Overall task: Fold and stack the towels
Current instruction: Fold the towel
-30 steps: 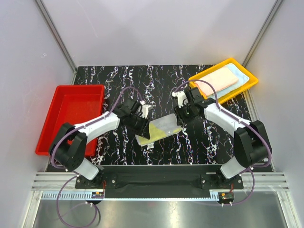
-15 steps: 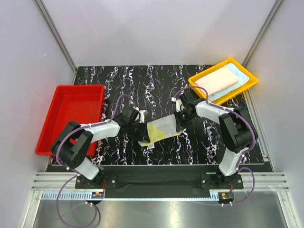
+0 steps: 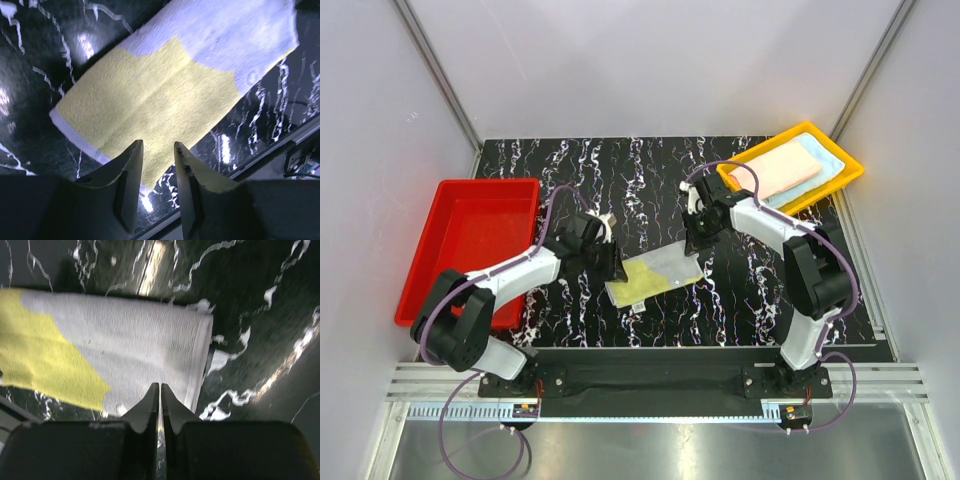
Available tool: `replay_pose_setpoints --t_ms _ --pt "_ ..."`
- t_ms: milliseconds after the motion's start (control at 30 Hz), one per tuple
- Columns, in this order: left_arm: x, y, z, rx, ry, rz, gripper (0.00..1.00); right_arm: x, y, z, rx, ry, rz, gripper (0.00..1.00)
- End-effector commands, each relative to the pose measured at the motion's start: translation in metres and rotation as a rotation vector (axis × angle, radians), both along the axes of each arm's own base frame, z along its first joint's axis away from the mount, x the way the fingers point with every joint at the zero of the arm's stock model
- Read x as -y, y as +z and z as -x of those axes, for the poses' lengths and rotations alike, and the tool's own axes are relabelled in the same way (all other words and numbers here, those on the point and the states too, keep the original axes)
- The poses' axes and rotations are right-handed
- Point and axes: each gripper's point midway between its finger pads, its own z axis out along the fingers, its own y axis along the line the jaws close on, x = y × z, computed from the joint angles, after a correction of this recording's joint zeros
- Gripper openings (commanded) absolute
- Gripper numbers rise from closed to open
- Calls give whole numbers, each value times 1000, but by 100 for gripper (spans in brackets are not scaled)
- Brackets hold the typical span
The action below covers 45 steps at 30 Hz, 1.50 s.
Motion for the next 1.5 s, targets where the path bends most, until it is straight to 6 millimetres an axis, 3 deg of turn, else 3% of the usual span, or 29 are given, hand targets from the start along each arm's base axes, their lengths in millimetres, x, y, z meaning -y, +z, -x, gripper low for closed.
replay_pose_setpoints --t_ms 0,133,267,333,467,567,667,767,867,1067,1167,1233,1267,1333,1367,1433,1467 --pt "-5 -4 8 -2 20 -2 36 -3 -10 -33 59 -13 37 9" --pt "-12 -20 29 -24 27 3 36 -4 -23 -46 59 -21 56 9" --pt "-19 -30 35 -38 46 -20 35 0 -29 -49 50 -19 88 9" --pt "-16 -20 31 -17 45 -5 35 -1 -21 -50 54 -18 87 10" --pt "-20 12 17 44 61 -30 37 -3 21 -48 102 -27 42 20" --pt "-22 36 1 107 89 -34 39 -1 38 -36 90 -22 36 22" --pt "-21 40 -14 123 105 -15 39 2 38 -17 40 -19 17 22" --pt "-22 31 -28 105 114 -41 39 7 25 1 -6 -32 21 22" --pt "-34 8 -41 67 155 -91 39 14 3 16 -37 -36 32 22" --pt "-46 -30 -49 -14 200 -121 39 21 -26 20 -77 -59 53 20" --pt "-48 -32 -55 -20 196 -149 39 21 -21 18 -62 -65 49 20" --pt "-50 -25 -57 -21 186 -168 39 22 -11 19 -60 -71 52 22" --pt "-47 -10 -66 14 186 -157 39 21 1 16 -32 -75 42 25" --pt "-54 3 -66 20 183 -192 39 20 17 13 3 -76 16 30" --pt "-52 25 -75 68 188 -180 39 21 21 9 16 -82 9 44" --pt "-58 43 -73 85 182 -208 40 24 25 3 32 -91 4 48" --pt "-58 65 -78 136 186 -195 40 23 24 -1 25 -80 -7 49"
